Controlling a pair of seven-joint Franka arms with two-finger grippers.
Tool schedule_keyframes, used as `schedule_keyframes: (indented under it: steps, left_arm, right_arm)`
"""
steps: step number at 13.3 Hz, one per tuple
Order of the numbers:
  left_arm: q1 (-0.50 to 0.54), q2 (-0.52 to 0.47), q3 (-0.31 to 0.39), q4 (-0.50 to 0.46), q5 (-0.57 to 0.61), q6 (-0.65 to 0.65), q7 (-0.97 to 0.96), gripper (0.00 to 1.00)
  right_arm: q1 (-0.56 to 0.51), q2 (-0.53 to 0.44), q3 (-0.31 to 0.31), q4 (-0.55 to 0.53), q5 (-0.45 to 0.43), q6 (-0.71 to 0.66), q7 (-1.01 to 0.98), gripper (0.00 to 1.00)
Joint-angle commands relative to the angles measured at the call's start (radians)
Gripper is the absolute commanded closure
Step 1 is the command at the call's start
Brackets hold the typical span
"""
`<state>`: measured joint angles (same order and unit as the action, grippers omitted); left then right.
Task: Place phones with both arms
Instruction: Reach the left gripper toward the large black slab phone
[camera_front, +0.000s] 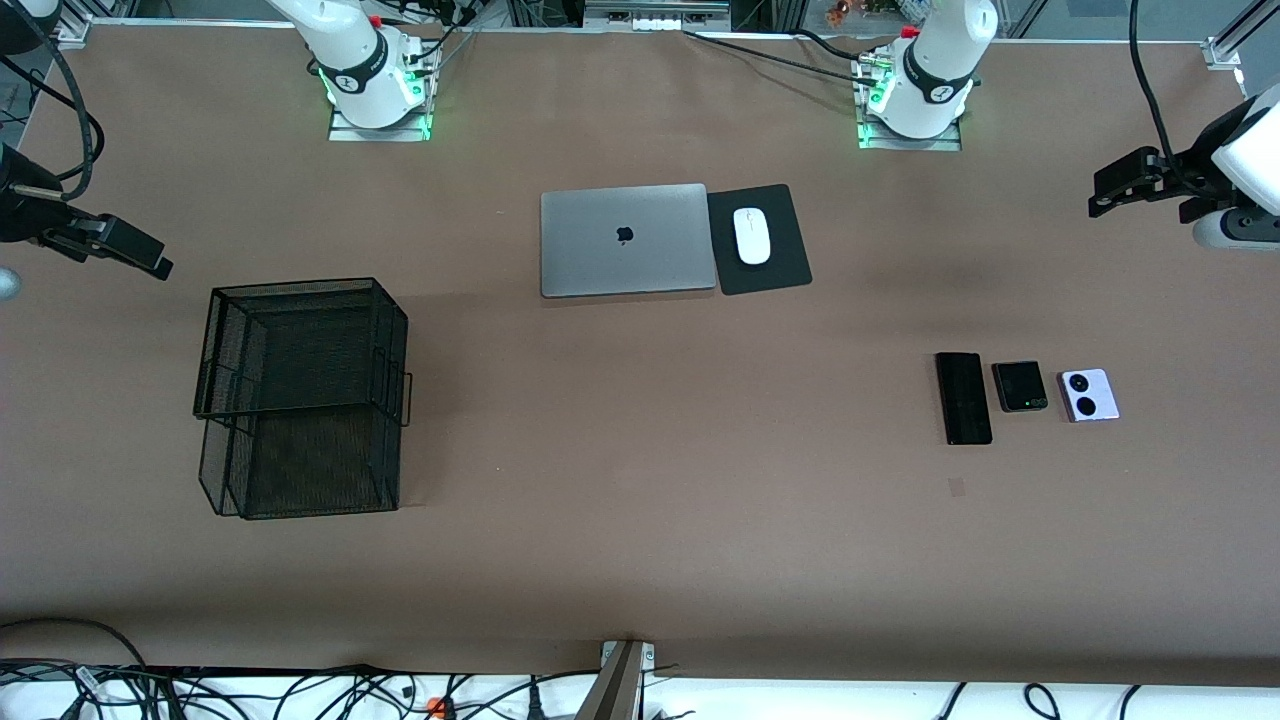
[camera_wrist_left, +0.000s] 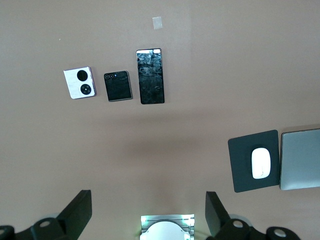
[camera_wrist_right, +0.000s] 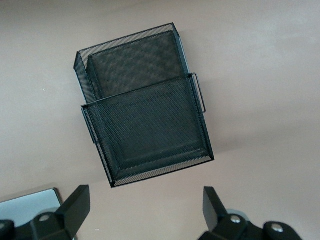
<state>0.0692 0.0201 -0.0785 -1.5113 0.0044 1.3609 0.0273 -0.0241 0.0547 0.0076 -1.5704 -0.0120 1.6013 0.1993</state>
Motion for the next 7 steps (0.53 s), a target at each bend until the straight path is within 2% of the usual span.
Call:
schedule_keyframes:
  steps: [1,7]
  left_arm:
    - [-0.002,-0.011,-0.003,0.005,0.011,-0.017,-0.003,0.00]
    - [-0.009,0.017,-0.004,-0.026,0.017,-0.014,0.008,0.00]
  right_arm:
    - [-0.008,0.025,0.006,0.015,-0.034,-0.030,0.014,0.00]
    - [-0.010,0.080,0.006,0.018,-0.031,0.008,0.017,0.00]
